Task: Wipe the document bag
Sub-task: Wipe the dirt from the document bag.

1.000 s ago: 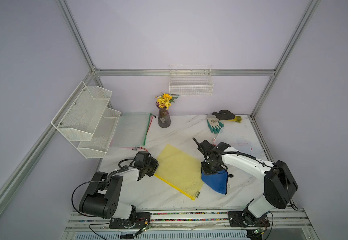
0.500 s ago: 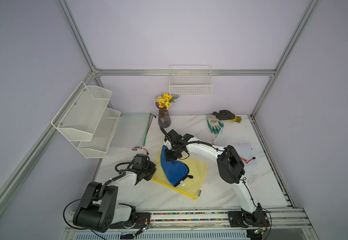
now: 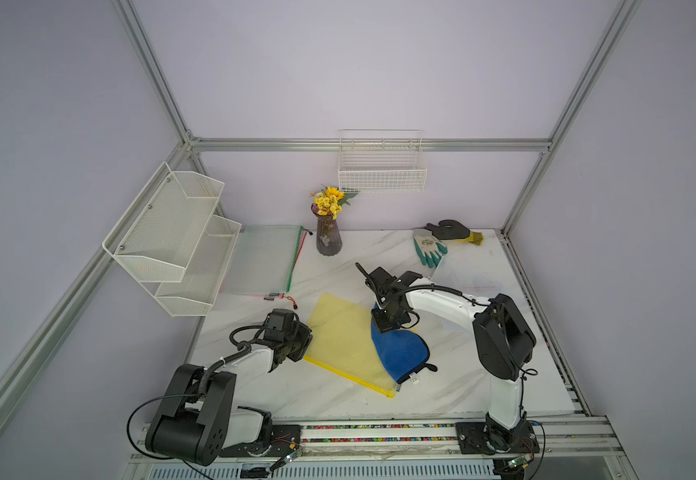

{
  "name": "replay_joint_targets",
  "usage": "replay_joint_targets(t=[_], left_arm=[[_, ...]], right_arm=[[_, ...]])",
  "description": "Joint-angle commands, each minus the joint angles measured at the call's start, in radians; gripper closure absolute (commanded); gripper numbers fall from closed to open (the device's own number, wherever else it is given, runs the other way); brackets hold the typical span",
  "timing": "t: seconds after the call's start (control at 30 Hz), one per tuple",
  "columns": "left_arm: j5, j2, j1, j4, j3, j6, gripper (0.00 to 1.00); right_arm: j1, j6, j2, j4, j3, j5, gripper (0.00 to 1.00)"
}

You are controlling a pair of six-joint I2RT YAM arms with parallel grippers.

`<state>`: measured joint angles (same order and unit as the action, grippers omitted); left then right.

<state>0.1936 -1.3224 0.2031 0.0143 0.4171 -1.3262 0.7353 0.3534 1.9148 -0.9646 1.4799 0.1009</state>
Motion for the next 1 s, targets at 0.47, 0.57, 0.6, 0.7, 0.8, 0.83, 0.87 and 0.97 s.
replay_joint_targets(t=[0.47,0.57,0.6,0.7,0.8,0.83,0.87,0.97], left_arm=[[-0.067,0.014,-0.002,0.1,0.009,-0.01,1.0],[-0.064,0.041,-0.002,0.119,0.009,0.0,1.0],[-0.061,0.049,-0.002,0.125,0.012,0.007,1.0],[-0.035,0.073,-0.002,0.169,0.043,0.045,0.91],[-0.04,0.15,-0.002,0.238,0.054,0.062,0.42],[-0.046,0.185,-0.002,0.266,0.053,0.062,0.35],[-0.053,0.222,-0.002,0.295,0.051,0.063,0.32],[-0.065,0.331,-0.003,0.4,0.045,0.058,0.29]], right_arm=[[0.023,0.158,-0.011,0.116,-0.196,0.044,1.0],[0.017,0.149,-0.035,0.097,-0.255,-0.015,1.0],[0.017,0.13,-0.024,0.082,-0.259,-0.015,1.0],[0.017,0.101,0.017,0.095,-0.283,0.004,1.0],[0.015,0.073,0.067,0.095,-0.286,0.003,1.0],[0.016,0.067,0.083,0.093,-0.287,0.002,1.0],[0.014,0.057,0.095,0.092,-0.289,0.003,1.0],[-0.001,0.036,0.111,0.101,-0.3,0.025,1.0]])
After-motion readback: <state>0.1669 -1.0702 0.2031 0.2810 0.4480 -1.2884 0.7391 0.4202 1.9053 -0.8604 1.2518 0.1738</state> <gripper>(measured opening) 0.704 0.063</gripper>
